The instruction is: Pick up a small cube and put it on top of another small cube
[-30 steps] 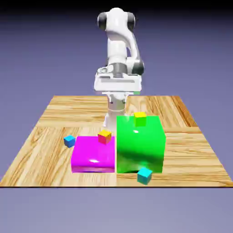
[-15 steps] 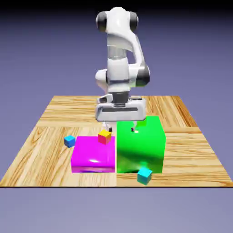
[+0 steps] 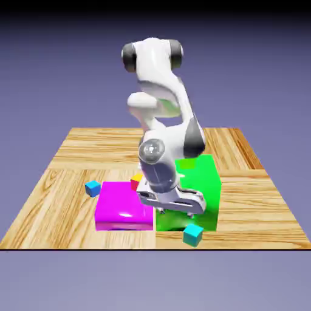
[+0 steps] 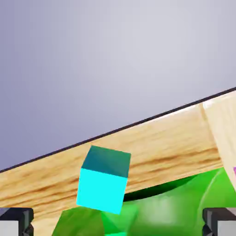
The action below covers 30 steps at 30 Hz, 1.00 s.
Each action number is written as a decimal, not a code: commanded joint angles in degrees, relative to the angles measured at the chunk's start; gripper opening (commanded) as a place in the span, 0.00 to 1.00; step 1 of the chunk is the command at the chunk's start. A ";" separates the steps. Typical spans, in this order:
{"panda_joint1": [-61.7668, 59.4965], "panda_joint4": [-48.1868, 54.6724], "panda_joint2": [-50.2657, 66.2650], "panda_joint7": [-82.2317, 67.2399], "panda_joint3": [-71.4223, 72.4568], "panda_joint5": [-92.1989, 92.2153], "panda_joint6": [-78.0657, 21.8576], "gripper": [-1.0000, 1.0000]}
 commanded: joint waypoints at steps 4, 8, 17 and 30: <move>-1.08 7.90 8.31 2.96 1.38 1.81 -8.65 0.50; -2.16 15.80 16.61 5.91 2.75 3.61 -17.30 0.50; -4.09 29.90 31.44 11.18 5.20 6.84 -32.74 0.50; -4.01 28.96 31.26 10.97 5.22 6.90 -31.99 0.00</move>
